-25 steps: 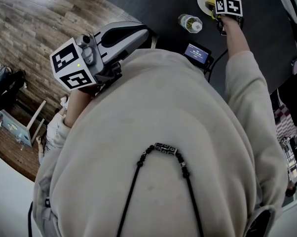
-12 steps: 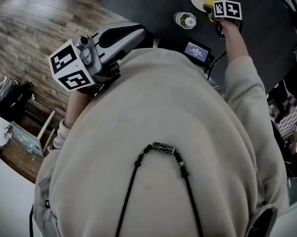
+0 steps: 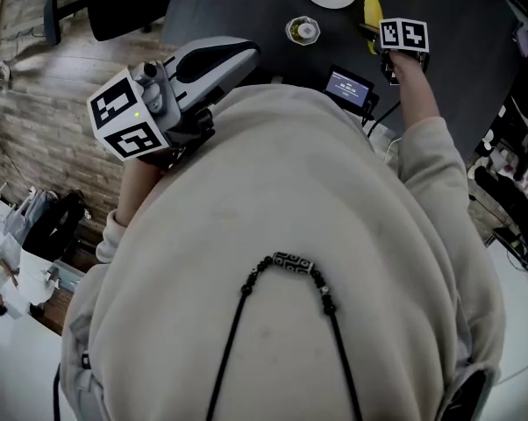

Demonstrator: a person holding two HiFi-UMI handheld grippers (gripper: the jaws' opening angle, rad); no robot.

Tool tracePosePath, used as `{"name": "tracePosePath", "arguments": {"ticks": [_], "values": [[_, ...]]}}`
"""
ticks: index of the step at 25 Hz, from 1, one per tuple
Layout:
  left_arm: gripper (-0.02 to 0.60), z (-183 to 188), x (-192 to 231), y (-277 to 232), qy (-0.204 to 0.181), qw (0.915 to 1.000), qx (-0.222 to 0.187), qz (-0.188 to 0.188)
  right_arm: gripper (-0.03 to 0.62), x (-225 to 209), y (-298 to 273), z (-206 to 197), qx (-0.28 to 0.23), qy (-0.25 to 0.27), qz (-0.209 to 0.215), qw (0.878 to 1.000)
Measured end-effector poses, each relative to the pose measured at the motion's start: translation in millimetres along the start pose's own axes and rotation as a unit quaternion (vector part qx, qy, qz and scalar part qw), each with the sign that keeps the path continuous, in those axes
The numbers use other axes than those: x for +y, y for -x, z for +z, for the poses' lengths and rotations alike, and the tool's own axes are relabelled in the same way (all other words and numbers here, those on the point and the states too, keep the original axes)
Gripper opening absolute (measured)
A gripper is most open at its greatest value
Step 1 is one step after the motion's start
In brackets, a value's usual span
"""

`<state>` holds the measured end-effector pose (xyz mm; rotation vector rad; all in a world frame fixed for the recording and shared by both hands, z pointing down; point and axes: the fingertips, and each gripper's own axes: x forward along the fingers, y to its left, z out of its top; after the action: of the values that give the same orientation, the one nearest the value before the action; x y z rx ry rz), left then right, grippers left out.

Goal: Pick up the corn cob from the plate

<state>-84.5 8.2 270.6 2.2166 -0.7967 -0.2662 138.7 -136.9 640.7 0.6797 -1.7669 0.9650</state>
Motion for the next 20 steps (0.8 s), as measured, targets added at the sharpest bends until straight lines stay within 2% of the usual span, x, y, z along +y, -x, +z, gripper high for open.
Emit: {"name": "tracePosePath", "arguments": {"ticks": [3, 14, 20], "values": [[0.002, 8.3, -0.7, 6.8, -0.006, 0.9997, 0.014, -0.020, 0.262, 7.5, 8.2, -10.3, -0.009, -0.021, -0.005, 1.000], [0.002, 23.1, -7.4, -11.5, -0.033, 0.9944, 0.055, -0.084, 0.262, -7.9, 39.2, -57.6, -0.046, -0.104, -0.016, 0.993], [0.002, 28.5, -6.3, -18.4, -0.039, 0.9920, 0.074, -0.095, 0.262, -1.2, 59.5, -69.7, -0.083, -0.137, -0.004, 0.987]]}}
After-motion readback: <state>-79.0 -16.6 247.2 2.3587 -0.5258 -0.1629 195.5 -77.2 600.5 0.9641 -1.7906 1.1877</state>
